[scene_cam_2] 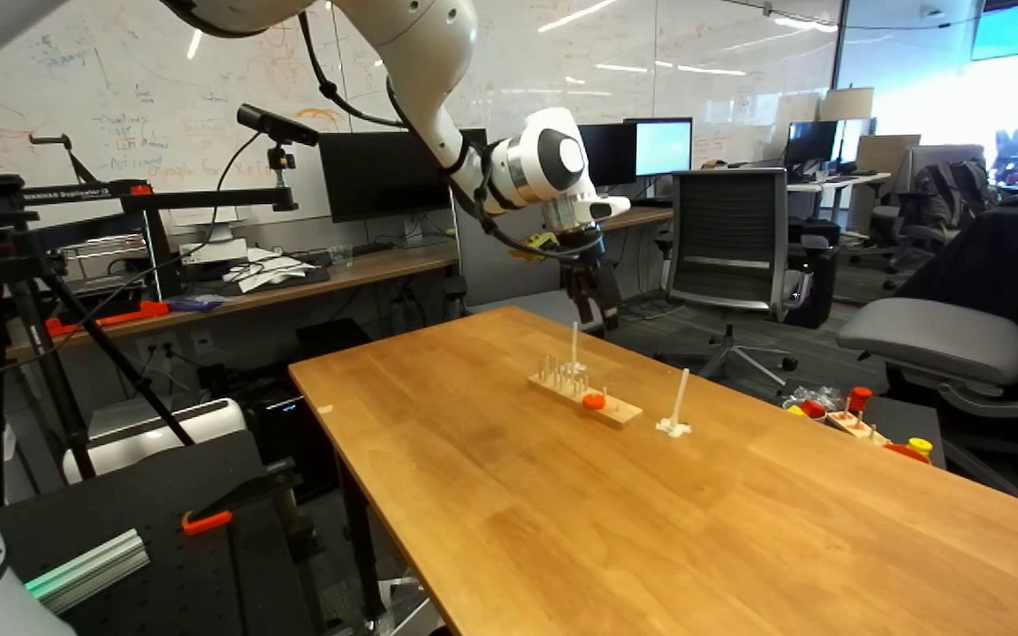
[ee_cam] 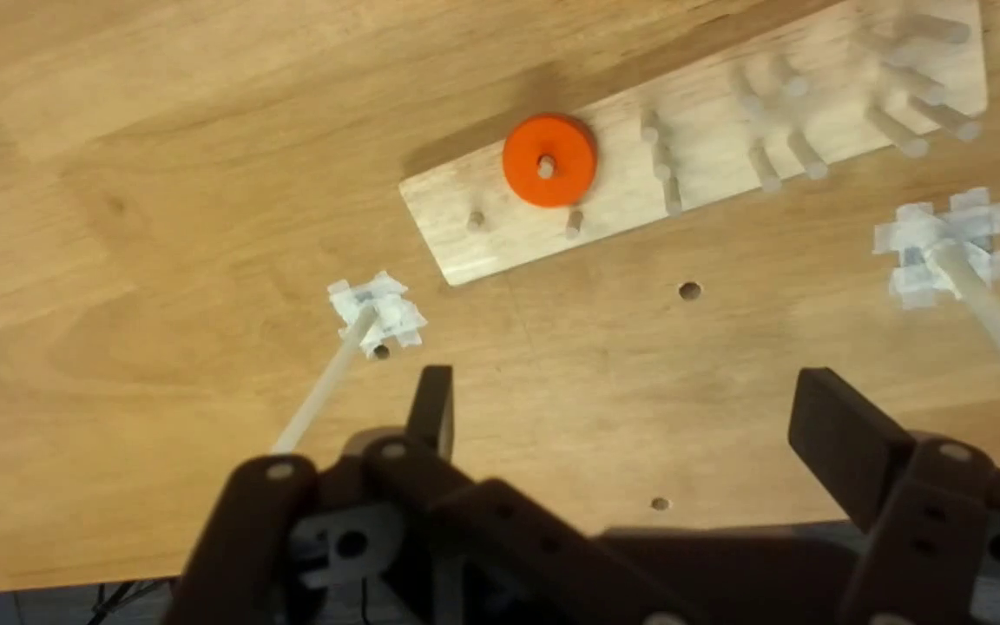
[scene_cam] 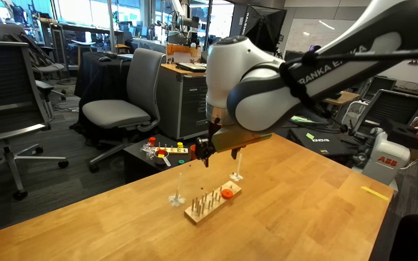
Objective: Pick up the orange object and put it on the object
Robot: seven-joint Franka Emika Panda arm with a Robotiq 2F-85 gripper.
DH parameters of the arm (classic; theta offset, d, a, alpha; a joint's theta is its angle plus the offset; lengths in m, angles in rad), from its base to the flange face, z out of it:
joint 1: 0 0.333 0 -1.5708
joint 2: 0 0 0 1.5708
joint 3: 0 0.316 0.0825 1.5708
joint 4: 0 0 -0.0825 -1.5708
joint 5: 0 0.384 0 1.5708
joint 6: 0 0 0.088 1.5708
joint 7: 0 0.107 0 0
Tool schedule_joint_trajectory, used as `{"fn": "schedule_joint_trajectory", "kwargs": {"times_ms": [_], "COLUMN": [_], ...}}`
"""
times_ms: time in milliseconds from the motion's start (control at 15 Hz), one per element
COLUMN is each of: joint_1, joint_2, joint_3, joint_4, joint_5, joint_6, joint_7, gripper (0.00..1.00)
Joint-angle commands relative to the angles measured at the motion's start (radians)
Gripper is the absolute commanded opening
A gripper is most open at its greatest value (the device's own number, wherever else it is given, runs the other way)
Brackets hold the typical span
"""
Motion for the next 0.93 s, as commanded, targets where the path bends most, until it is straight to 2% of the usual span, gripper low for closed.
{"fn": "schedule_joint_trajectory", "kwargs": {"times_ms": [0, 267, 667, 867], "joint_1": [0.011, -0.023, -0.105, -0.115], "joint_2": [-0.112, -0.171, -0.157, -0.226], "joint_3": [0.008, 0.068, 0.154, 0.175], "joint_4": [-0.026, 0.013, 0.075, 0.039], "joint_5": [-0.012, 0.009, 0.069, 0.071], "joint_6": [-0.100, -0.269, -0.338, -0.416], "joint_7": [-0.064, -0.265, -0.602, -0.699], "gripper": [1.00, 1.00, 1.00, 1.00]}}
